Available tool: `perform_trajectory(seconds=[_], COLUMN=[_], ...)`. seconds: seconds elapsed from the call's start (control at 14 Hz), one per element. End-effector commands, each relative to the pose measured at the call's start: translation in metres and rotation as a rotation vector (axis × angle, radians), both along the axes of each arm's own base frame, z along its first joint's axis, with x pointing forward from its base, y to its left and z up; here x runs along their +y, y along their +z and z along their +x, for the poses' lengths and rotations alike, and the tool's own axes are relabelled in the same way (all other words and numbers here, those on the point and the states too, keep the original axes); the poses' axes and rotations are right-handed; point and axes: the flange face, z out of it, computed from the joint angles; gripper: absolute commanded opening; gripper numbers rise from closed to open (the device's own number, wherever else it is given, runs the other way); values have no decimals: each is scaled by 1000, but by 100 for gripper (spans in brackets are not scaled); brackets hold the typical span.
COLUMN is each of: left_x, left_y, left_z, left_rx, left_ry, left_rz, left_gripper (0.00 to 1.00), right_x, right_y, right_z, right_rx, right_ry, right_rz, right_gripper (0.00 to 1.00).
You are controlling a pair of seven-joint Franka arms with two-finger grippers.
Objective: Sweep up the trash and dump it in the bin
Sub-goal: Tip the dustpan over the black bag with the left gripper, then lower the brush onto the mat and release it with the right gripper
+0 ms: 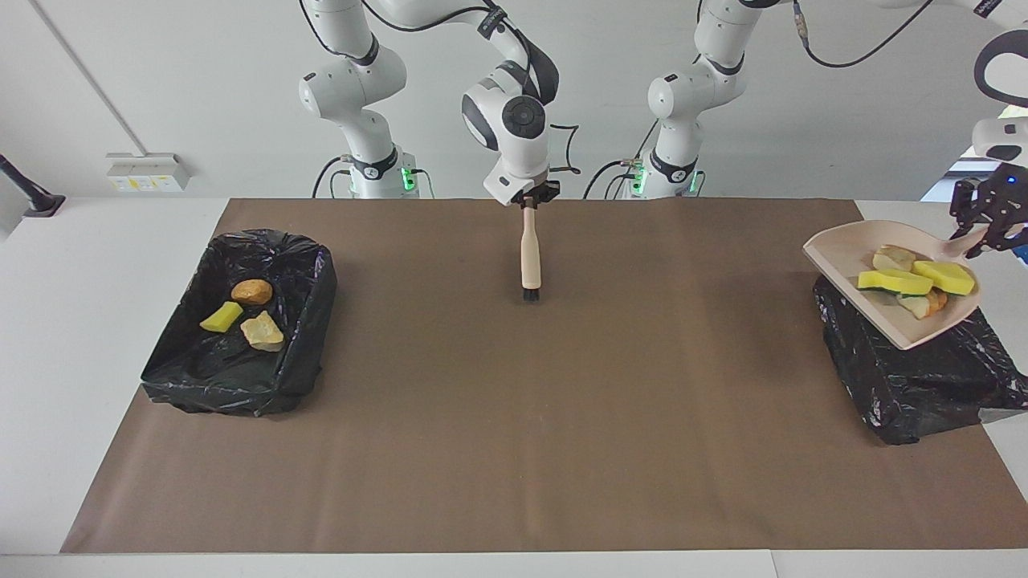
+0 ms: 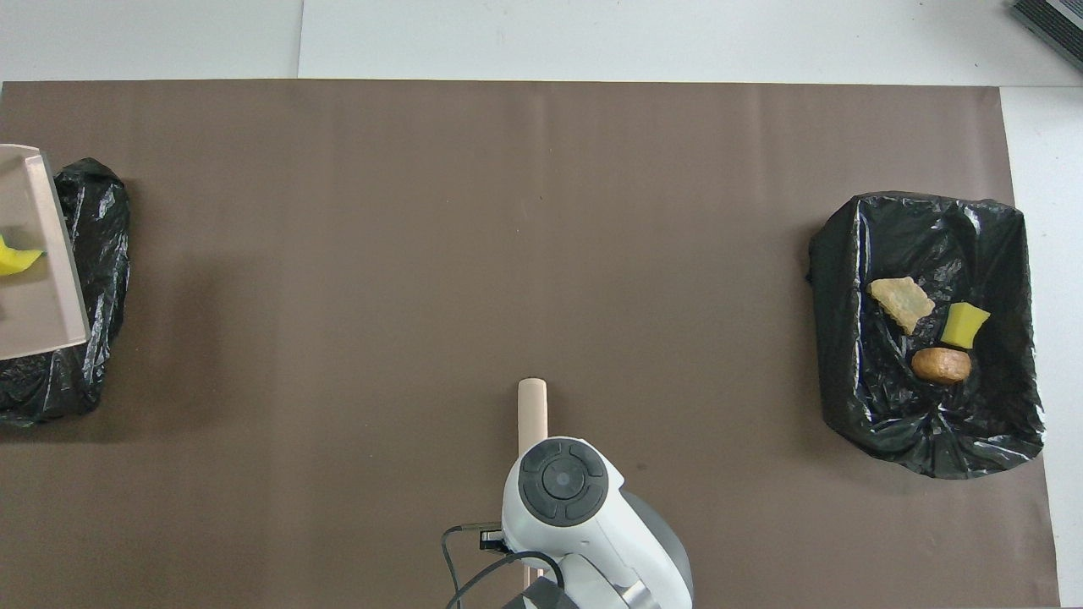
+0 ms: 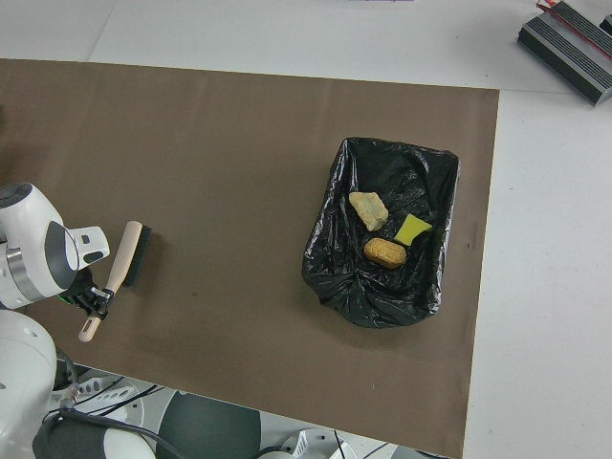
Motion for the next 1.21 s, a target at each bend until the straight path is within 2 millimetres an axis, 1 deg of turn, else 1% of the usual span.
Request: perform_trajectory(seconds=[0.0,0.07,0.14,0.21,0.29,0.36,0.43,0.5,0.57,0.64,0.71,0.79,0.86,1.0,1.14], left_x=[30,42,59,67,72,73,72,66,61,53,39,37,33,30,28], left_y=[1,-9,-18,-18,-15,-24,-32,-47,-50,-50,-48,-51,-54,-53,-47], left_z=[21,26,25,25,27,27,29,31,31,36,42,41,36,34,36], left_rx=[-12,7,11,14,32,53,59,75,100,125,139,165,154,118,145], left_ry=[-115,-142,-159,-180,-219,-245,-269,-295,-327,-363,-389,-408,-404,-401,-433], left_rz=[135,201,238,297,402,456,481,490,534,580,619,655,688,783,855], left_gripper=[0,0,0,0,0,0,0,0,0,0,0,0,0,0,0], right_x=[0,0,1,0,-1,-2,-5,-5,-5,-5,-5,-5,-6,-7,4], right_y=[2,-4,-10,-13,-15,-15,-16,-15,-15,-15,-15,-16,-15,-18,-10], right_z=[-3,-5,-6,-5,-2,0,4,5,5,5,6,6,6,11,27], right_rx=[-2,4,10,15,18,18,19,18,17,17,16,14,10,9,-6], right_ry=[-16,-16,-16,-25,-37,-34,-36,-37,-35,-34,-30,-14,27,54,62], right_rz=[18,11,5,0,-2,1,3,5,5,6,9,16,33,41,56], right_gripper=[0,0,0,0,0,4,12,14,15,27,54,76,100,100,100])
